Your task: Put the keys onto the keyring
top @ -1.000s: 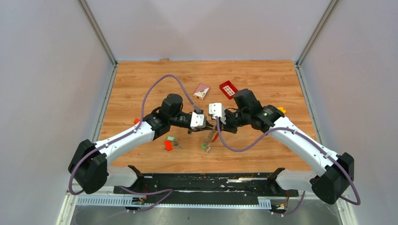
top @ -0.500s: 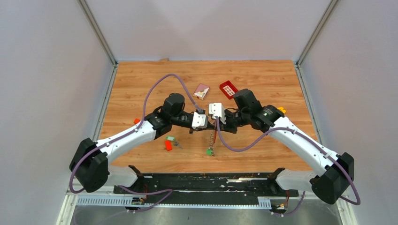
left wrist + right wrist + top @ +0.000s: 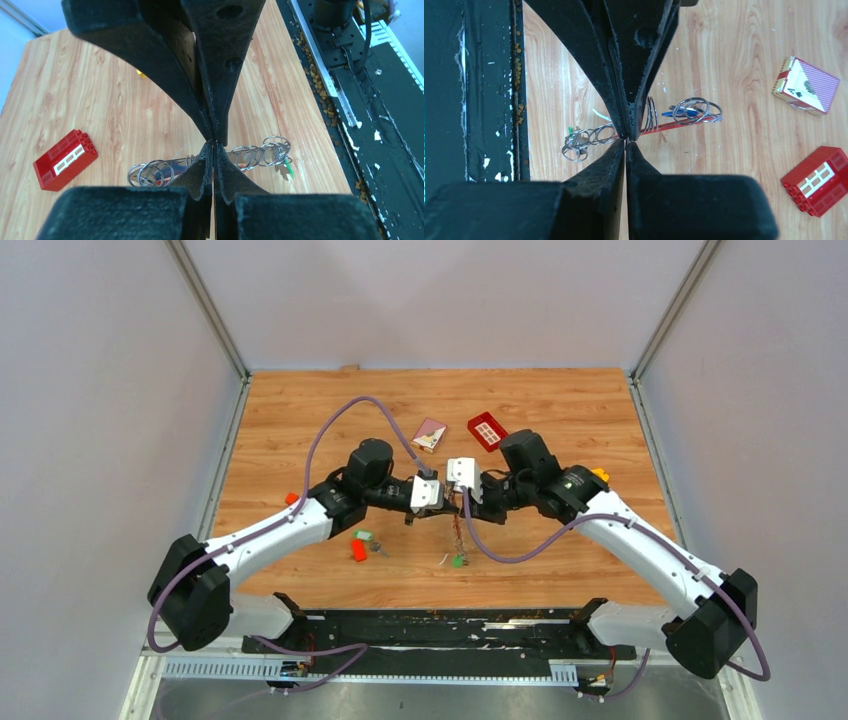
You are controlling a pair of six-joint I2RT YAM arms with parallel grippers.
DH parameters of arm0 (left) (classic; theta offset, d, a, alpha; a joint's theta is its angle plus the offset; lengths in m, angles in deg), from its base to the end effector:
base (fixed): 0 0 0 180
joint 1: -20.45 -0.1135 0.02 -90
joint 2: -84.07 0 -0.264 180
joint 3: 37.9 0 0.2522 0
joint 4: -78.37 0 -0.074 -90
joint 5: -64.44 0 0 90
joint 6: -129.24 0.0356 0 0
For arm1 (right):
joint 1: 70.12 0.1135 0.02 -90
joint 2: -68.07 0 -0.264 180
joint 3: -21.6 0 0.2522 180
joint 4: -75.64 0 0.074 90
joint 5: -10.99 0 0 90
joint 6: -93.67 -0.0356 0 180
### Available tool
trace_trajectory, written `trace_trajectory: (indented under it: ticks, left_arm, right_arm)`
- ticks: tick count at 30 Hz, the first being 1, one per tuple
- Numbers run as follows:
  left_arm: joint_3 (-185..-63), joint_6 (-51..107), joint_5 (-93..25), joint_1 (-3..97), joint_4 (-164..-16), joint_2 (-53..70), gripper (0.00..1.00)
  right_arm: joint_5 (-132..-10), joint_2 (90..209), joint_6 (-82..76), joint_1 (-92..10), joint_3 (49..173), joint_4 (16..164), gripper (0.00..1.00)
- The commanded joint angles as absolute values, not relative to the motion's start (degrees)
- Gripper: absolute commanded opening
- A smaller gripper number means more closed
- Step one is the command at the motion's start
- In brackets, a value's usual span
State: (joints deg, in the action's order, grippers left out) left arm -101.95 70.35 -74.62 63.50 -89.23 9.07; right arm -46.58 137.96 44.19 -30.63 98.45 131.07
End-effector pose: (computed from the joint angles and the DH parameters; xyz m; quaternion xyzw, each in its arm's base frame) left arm 0.1926 -0.2167 0.2820 0.6403 0.4689 -0.3970 0.4610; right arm 0.1797 0.1728 0.3141 -0.6530 0.6241 0.2580 0.3428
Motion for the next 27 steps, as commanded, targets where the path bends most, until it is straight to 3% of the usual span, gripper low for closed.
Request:
trace_trajectory:
  ticks: [1,6,11,20,27]
  left_arm:
    - [-99.78,61.12,-75.58,62.89,-98.95,11.22,0.00]
    - [-96.48,51.77,-78.54,62.22,-109.27,12.33,0.00]
    - [-92.33,40.56,-79.63,61.63,-122.24,12.87,0.00]
    - [-85.38,18.40,-78.82,61.58,-151.36,9.87,0.00]
    - [-84.82,15.23,-76.87,61.58,-154.58,8.96,0.00]
  right_arm:
    - [-45.70,133.78,42.78,-32.18,97.43,125.34,0.09]
    - [-41.00,129.92,42.26,-34.33,94.09,123.09,0.26]
    - [-36.67,125.49,43.71,-35.26,91.01,121.25,0.36]
    - [-31.83,123.71,45.33,-35.41,90.21,121.13,0.34]
    - [-31.19,122.80,44.74,-35.42,89.33,119.61,0.28]
